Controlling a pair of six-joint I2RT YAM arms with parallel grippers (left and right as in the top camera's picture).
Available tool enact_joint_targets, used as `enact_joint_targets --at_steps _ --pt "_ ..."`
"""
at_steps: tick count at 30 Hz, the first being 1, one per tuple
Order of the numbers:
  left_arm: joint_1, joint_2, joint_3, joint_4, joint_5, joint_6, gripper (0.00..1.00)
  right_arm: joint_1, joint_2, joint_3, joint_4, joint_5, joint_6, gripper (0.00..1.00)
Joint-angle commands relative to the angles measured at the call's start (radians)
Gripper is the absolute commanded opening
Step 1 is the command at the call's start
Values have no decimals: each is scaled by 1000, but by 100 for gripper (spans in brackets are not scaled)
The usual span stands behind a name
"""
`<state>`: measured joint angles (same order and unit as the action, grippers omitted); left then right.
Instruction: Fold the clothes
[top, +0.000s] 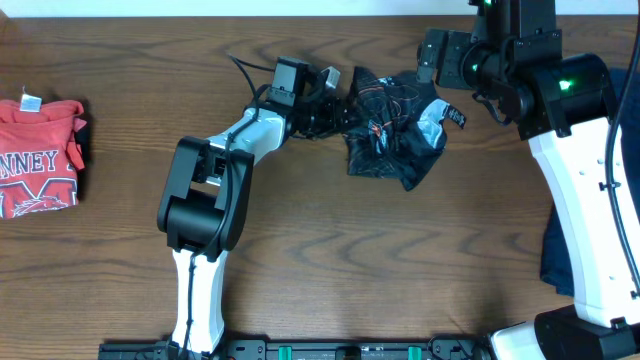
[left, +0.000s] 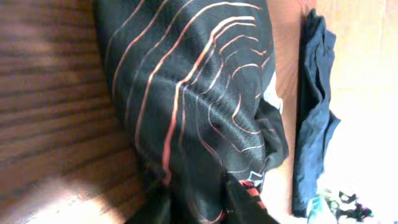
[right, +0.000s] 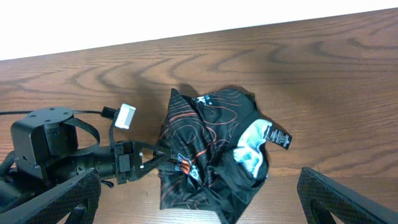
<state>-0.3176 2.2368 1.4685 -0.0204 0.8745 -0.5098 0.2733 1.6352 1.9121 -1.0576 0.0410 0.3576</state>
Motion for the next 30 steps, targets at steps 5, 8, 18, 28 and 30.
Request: enact_joint_targets --at_steps 5,8,18,28,30 --pt "-7 12 8 -6 38 -26 60 3 -3 4 -13 -1 -16 99" --pt "-16 13 8 -32 37 -18 40 3 -3 4 -11 -1 -15 99" --pt "-56 95 8 -100 30 -27 6 2 -3 4 -16 -1 -15 99" --pt "42 95 7 -251 -50 -27 6 1 -3 4 -34 -1 -23 99" --pt "77 95 7 -271 -56 -26 6 1 -3 4 -34 -1 -23 99"
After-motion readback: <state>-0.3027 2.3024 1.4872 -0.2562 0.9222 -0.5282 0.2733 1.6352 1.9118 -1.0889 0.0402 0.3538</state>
